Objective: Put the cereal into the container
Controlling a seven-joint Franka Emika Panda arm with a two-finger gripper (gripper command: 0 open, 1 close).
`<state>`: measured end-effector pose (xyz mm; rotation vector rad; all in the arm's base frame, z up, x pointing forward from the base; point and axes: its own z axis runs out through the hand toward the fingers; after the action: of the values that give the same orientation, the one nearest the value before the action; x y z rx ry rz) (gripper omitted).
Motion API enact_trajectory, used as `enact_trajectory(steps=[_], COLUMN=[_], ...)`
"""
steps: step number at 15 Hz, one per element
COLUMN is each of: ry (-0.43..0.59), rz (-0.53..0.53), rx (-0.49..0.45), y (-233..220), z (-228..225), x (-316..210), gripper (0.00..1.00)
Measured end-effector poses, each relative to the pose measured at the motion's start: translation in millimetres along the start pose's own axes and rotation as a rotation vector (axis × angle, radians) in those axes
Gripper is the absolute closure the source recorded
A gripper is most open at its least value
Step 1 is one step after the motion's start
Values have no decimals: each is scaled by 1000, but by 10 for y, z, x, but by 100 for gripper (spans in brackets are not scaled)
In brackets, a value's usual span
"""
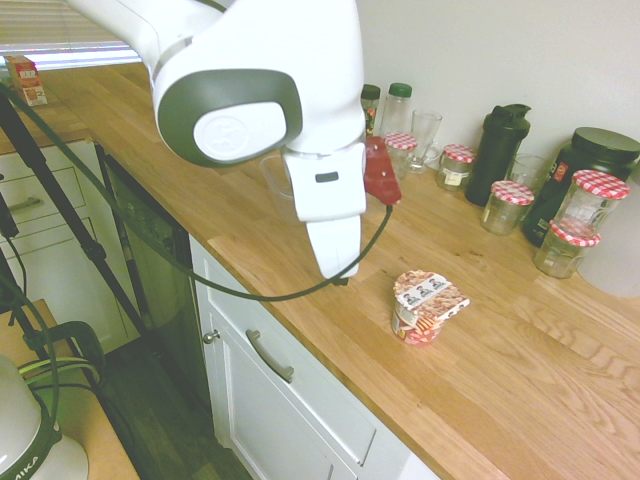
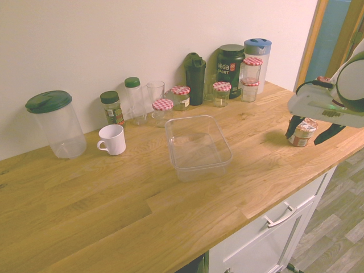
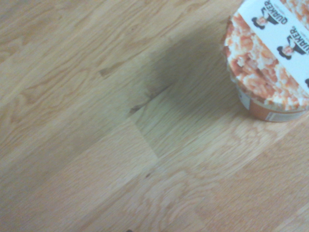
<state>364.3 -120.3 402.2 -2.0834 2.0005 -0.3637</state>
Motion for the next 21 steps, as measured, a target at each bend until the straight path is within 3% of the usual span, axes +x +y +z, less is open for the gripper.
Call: enact_trajectory(steps=[4,12,17,21], ry=[45,147,233,220], rz=[108,151,137,135], rx=[-25,-21,11,-35], y=[89,70,-320,-598], z=[312,539,425,821], x=[296,454,558,715], gripper=[0,0,0,0])
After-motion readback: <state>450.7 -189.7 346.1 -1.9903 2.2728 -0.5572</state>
